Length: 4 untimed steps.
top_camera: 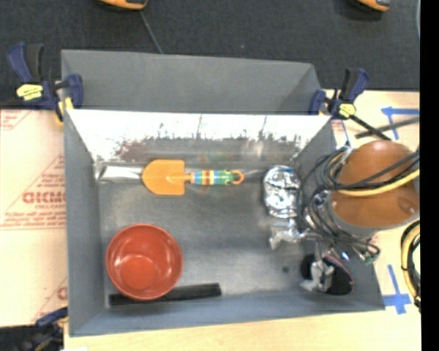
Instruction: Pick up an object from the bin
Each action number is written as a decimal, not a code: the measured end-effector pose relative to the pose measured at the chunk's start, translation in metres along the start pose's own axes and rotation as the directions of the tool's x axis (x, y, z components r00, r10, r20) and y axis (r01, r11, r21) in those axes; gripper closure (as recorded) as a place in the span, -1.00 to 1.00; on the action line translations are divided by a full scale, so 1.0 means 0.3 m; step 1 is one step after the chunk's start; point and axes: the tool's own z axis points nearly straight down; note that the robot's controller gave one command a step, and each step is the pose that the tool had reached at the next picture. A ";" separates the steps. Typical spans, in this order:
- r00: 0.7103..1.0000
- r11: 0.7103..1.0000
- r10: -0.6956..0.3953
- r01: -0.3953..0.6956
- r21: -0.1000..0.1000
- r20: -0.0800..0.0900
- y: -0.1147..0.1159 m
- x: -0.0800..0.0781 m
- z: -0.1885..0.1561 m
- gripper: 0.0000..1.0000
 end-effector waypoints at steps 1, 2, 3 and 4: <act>1.000 1.000 -0.029 0.029 0.003 0.003 -0.141 0.048 -0.038 -1.00; 1.000 1.000 -0.028 0.028 0.003 0.002 -0.140 0.046 -0.039 -1.00; 0.999 0.999 0.050 -0.050 -0.002 0.008 -0.155 -0.015 0.119 -1.00; 0.992 0.992 0.129 -0.129 0.003 0.006 -0.149 0.006 0.124 1.00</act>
Offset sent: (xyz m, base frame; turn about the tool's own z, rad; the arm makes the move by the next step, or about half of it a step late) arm -0.0117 -0.0390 0.0272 0.1273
